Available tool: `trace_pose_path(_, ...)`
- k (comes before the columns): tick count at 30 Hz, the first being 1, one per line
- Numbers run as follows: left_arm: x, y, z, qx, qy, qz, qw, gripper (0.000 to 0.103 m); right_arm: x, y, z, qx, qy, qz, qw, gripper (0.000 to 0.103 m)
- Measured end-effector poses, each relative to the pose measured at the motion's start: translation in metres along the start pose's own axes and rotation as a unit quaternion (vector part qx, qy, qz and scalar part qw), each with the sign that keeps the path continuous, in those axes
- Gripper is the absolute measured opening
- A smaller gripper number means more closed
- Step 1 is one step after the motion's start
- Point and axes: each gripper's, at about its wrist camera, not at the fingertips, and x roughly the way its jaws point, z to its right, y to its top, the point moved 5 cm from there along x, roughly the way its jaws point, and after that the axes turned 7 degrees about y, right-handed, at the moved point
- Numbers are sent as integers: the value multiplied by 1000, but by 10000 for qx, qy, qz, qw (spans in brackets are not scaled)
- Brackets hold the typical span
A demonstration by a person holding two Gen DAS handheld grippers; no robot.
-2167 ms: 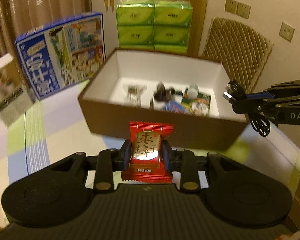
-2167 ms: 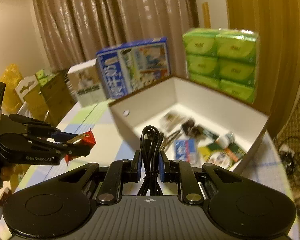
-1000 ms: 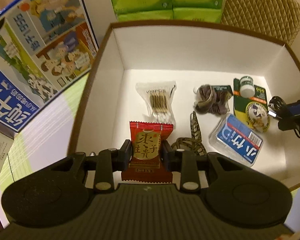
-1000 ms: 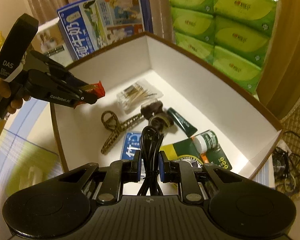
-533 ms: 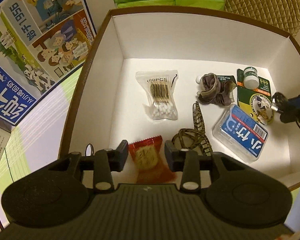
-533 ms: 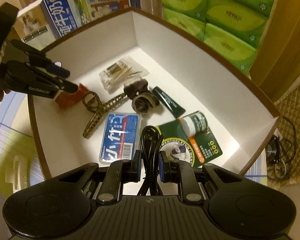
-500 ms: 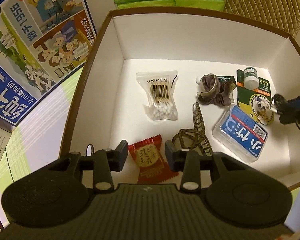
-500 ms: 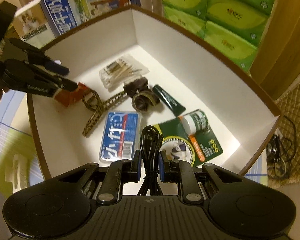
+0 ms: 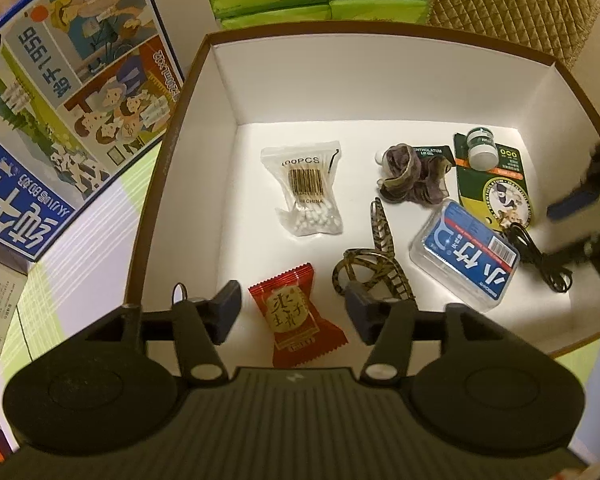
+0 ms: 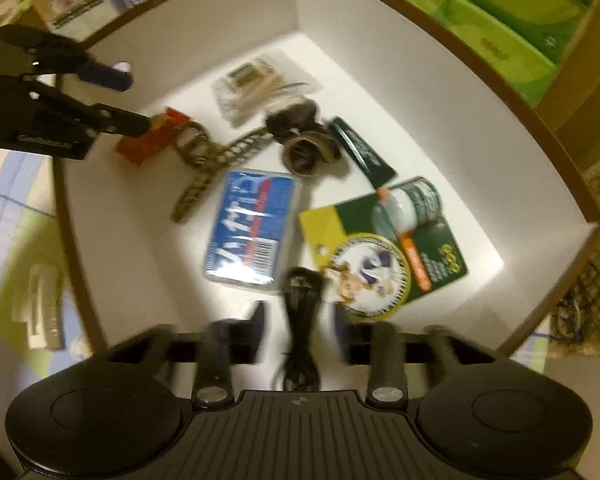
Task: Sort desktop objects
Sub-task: 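Open both tools to drop the candy packet and cable into the box, then withdraw both tools from the box toward the pill bottle and hair clip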
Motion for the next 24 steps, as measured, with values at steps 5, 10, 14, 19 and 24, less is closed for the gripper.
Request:
trace_pose_path(5, -7, 0, 4, 132, 19, 43, 9999, 76, -6, 2, -15, -323, -129, 110, 9993, 94)
trace_pose_path(10, -13, 0, 8, 203, 49, 62, 9998, 89, -6, 0, -12, -274, -172, 125, 9994, 101)
trace_pose_path(14, -17, 0, 8, 211, 79, 56, 9997, 91, -12, -4, -10, -216, -168, 189, 9994, 101)
trace_pose_path(19, -25, 0, 7, 117, 182, 70, 9997, 96, -25, -6, -9, -134, -254, 376, 9989, 101)
trace_pose_path(24, -35, 0, 8, 49, 256, 61, 9996, 96, -35, -8, -13, -167, -316, 466, 9983, 101)
